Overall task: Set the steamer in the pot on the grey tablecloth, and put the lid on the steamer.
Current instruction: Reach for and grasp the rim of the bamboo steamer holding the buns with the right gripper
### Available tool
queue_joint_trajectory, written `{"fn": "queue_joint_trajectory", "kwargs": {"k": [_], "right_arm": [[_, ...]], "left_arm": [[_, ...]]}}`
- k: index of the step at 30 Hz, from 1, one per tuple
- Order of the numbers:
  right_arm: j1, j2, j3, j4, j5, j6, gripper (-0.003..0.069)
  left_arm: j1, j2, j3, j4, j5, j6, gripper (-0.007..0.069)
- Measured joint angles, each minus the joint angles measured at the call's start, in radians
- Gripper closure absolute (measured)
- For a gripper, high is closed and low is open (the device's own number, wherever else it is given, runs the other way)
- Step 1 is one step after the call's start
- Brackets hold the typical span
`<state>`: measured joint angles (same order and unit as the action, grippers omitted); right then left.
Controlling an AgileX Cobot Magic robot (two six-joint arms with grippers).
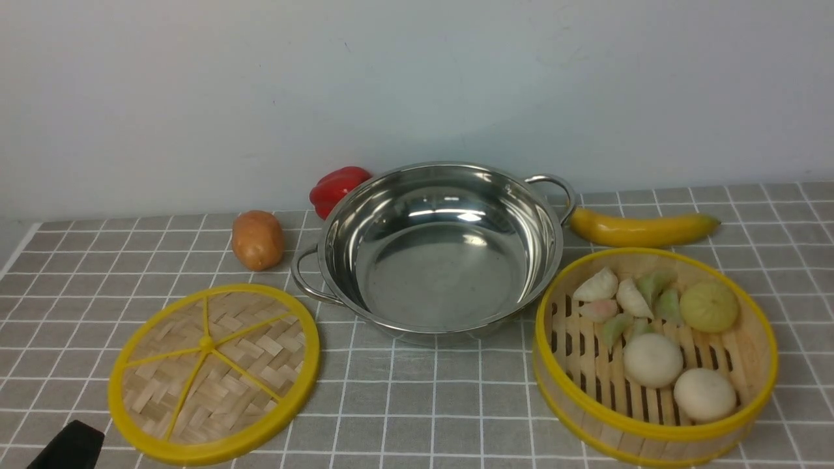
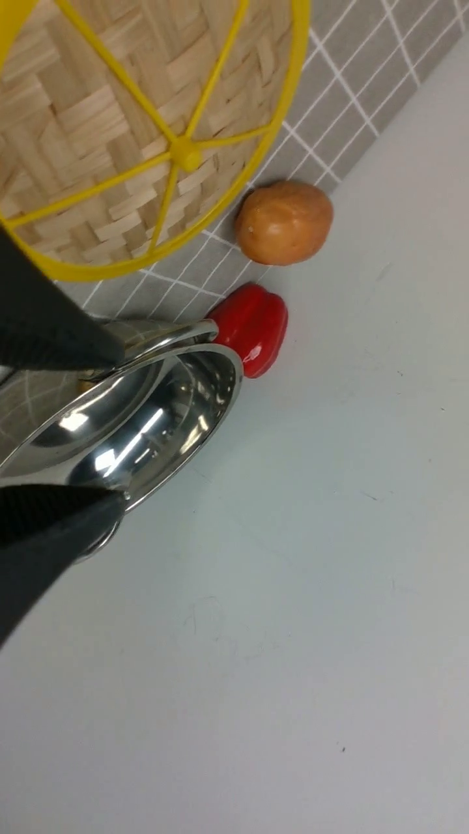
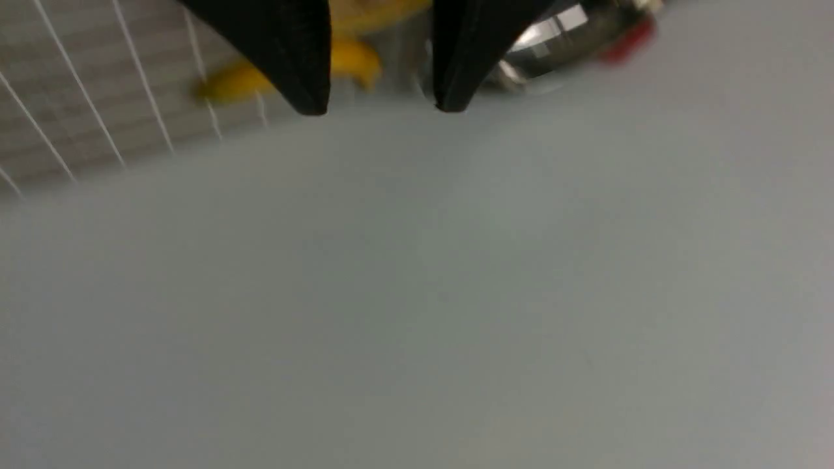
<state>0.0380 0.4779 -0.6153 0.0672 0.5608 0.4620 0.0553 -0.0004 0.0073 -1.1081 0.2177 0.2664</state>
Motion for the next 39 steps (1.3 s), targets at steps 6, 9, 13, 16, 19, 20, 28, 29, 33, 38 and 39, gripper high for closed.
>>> {"fn": "queue_joint_trajectory", "kwargs": {"k": [6, 9, 13, 16, 19, 20, 28, 29, 33, 38, 39], "right_arm": [[0.0, 0.473, -0.197, -0.007, 0.37, -0.135, 0.0415], [0.0, 0.603, -0.225, 0.022, 0.374, -0.178, 0.0415], [0.0, 0.847, -0.255, 0.103, 0.338, -0.243, 0.0415], [0.0, 0.939, -0.256, 0.13, 0.288, -0.266, 0.0415], [0.0, 1.01, -0.256, 0.137, 0.238, -0.272, 0.0415], [0.0, 1.028, -0.256, 0.137, 0.229, -0.272, 0.0415], [0.0, 1.056, -0.256, 0.129, 0.148, -0.263, 0.0415], [0.0, 1.056, -0.256, 0.121, 0.146, -0.258, 0.0415], [0.0, 1.056, -0.256, 0.054, 0.139, -0.214, 0.0415], [0.0, 1.056, -0.256, 0.004, 0.132, -0.168, 0.0415], [0.0, 1.056, -0.256, 0.001, 0.125, -0.16, 0.0415]], "left_arm": [[0.0, 0.0, 0.0, 0.0, -0.01, 0.085, 0.0382], [0.0, 0.0, 0.0, 0.0, -0.01, 0.106, 0.0382], [0.0, 0.0, 0.0, 0.0, -0.01, 0.126, 0.0382], [0.0, 0.0, 0.0, 0.0, -0.01, 0.129, 0.0382], [0.0, 0.0, 0.0, 0.0, -0.01, 0.129, 0.0382], [0.0, 0.0, 0.0, 0.0, -0.01, 0.129, 0.0382], [0.0, 0.0, 0.0, 0.0, -0.01, 0.135, 0.0382], [0.0, 0.0, 0.0, 0.0, -0.01, 0.135, 0.0382], [0.0, 0.0, 0.0, 0.001, -0.007, 0.135, 0.0382], [0.0, 0.0, 0.0, 0.013, 0.001, 0.135, 0.0382], [0.0, 0.0, 0.0, 0.015, 0.005, 0.135, 0.0382]]}}
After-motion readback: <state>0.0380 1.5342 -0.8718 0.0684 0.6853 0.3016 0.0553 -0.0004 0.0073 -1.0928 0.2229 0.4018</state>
